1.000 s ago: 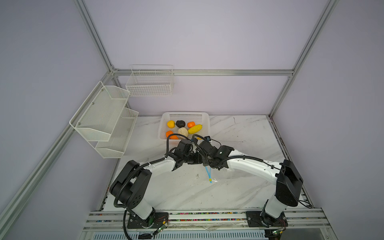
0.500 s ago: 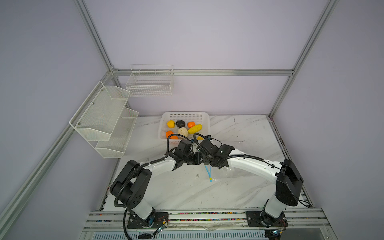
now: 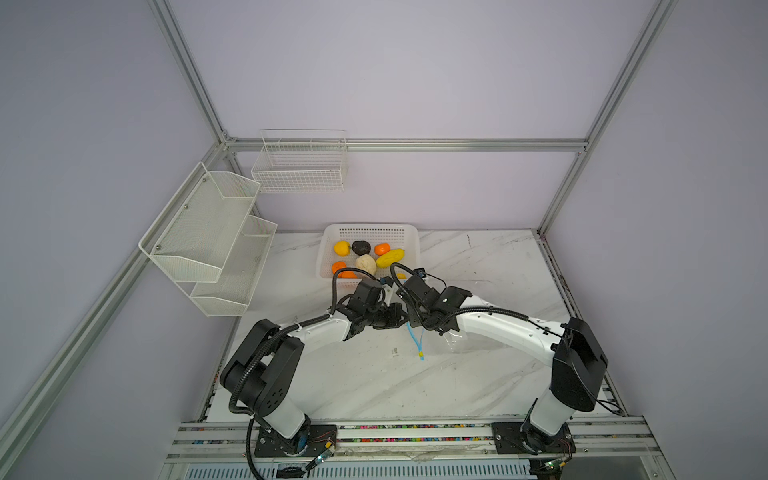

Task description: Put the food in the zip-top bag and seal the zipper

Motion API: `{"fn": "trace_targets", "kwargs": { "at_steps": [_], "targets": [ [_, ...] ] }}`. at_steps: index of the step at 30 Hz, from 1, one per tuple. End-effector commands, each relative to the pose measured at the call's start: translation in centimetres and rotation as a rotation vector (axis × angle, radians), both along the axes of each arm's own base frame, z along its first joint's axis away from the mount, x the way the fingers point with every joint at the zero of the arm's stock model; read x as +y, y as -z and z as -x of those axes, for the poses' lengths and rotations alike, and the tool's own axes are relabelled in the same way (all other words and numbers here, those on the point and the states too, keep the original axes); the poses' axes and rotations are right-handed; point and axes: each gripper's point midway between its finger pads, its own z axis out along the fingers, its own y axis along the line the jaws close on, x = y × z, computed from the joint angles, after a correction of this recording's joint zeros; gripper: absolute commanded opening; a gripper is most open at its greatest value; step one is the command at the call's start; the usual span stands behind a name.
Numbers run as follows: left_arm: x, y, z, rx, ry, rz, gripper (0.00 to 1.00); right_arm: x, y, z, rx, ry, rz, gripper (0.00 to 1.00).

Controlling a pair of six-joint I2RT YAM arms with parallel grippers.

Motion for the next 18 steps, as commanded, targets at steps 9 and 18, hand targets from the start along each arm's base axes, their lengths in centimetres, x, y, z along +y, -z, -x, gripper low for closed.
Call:
{"fn": "trace_targets", "kwargs": {
  "at_steps": [9, 18],
  "targets": [
    [0.8, -4.4, -1.4, -0.089, -0.044, 0.031, 0.27, 0.4, -0.9, 0.1, -0.002, -0.012, -0.038, 0.0],
    [4.2, -7.9, -1.5, -0.165, -0.111, 0.02, 0.34, 0.9, -0.5, -0.1, 0.003, -0.025, -0.044, 0.0]
  ]
}}
